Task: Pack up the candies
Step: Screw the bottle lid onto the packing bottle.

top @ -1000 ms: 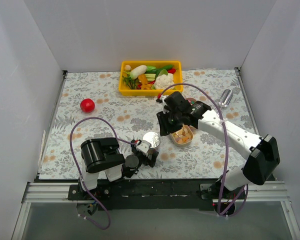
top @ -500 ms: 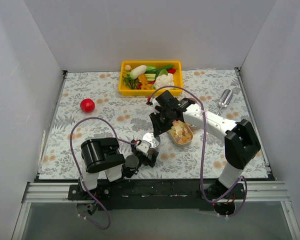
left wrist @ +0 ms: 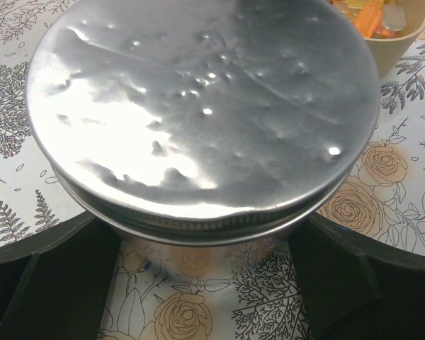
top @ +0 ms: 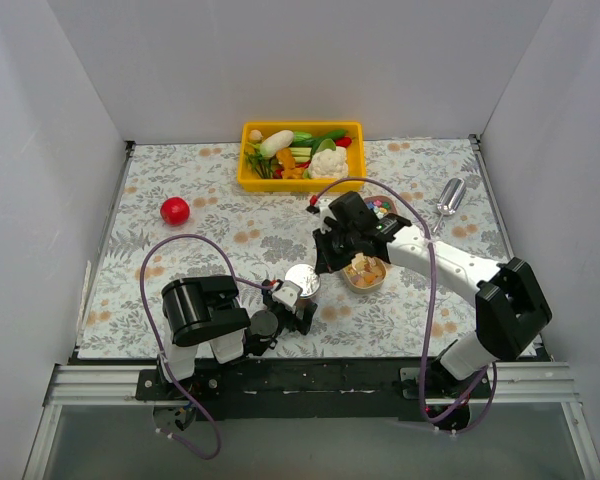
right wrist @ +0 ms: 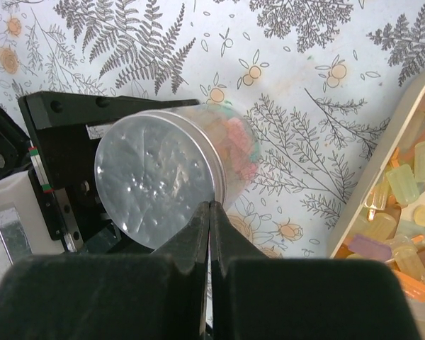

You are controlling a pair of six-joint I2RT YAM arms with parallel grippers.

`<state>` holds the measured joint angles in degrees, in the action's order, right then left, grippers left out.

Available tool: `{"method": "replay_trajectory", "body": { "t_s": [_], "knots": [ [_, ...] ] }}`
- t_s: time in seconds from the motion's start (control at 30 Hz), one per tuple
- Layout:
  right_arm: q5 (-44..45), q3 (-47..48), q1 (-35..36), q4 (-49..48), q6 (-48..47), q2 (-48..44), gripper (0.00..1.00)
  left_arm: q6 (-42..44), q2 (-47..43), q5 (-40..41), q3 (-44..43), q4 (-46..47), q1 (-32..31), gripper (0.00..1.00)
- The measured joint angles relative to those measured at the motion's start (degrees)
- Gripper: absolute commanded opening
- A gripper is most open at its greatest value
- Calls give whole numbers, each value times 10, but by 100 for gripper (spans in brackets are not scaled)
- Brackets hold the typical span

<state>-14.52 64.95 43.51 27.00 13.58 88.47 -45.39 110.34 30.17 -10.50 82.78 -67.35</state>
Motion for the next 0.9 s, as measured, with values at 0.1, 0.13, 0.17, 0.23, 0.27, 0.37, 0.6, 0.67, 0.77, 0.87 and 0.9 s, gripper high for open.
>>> {"method": "replay_trajectory", "body": {
  "t_s": [0.1,0.13,0.17,0.23,0.27,0.37,0.6,0.67,0.77,0.87,0.9],
  "knots": [
    [0,-17,2,-7,6,-15,1,0,0,0,0,0,0,80],
    [2,-22,4,-10,9,-20,1,0,0,0,0,0,0,80],
    [5,-26,7,-12,9,-24,1,0,0,0,0,0,0,80],
    [9,-31,15,-5,12,-35,1,0,0,0,0,0,0,80],
    [7,-33,20,3,15,-39,3,0,0,0,0,0,0,80],
    [0,-37,43,29,30,-47,27,-1,1,1,0,0,-1,80],
    [36,0,42,96,47,-27,43,-3,4,9,-1,0,-7,80],
    [44,26,26,99,46,-17,44,-4,5,10,-1,0,-8,80],
    [49,68,6,96,37,10,43,-5,6,14,-2,1,-10,80],
    [36,87,-2,89,20,40,37,-6,7,18,-3,1,-11,80],
    [28,90,-2,87,14,50,36,-6,7,19,-3,1,-12,80]
  ]
}}
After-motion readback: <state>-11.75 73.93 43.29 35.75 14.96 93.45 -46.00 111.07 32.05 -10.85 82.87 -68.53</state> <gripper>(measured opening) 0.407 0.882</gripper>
